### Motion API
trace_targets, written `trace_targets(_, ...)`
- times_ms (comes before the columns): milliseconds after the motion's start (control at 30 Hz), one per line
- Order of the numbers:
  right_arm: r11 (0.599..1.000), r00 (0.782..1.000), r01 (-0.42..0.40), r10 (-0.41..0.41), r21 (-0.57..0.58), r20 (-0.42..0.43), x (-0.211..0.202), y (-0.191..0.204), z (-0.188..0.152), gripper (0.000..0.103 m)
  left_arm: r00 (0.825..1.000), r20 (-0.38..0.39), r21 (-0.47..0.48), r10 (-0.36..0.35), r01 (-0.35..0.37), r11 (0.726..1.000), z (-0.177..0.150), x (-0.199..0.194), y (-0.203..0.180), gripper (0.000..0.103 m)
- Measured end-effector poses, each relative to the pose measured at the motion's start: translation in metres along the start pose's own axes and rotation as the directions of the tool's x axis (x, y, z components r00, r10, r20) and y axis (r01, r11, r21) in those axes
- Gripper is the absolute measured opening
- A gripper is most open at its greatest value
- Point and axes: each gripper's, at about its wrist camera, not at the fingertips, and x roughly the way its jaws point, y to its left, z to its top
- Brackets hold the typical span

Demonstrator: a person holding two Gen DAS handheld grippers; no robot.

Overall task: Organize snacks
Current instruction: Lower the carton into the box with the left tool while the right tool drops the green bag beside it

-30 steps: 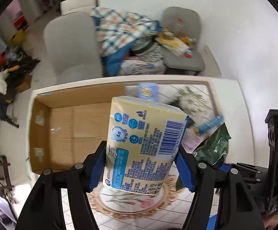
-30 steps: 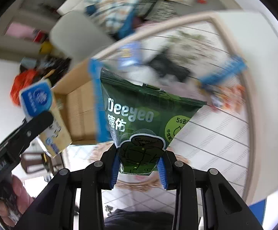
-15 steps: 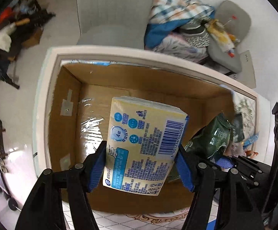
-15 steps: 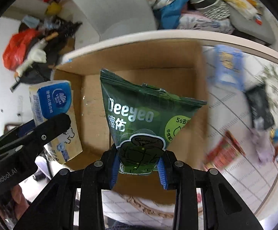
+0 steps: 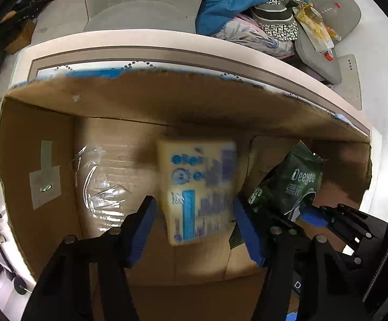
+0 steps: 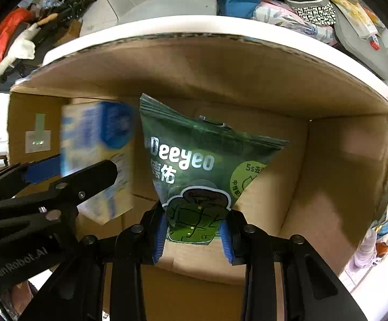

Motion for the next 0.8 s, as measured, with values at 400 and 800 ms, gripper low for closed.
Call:
trace_targets(400,1.000,1.000,-0.007,0.007,0.016,0.007,-0.008,0.007,-0.004,0.070,0.996,0.031,0.036,0.081,-0.082,0.996,-0.015,-0.023,0.006,0.063)
trace_targets(800,0.996,0.985,0.083,-0.089,0.042,0.145,-0.051,0.009,-0.051,0.103,0.981,0.176,-0.008,0.077,-0.076,0.997,-0.070,-0.075,0.018,0.100)
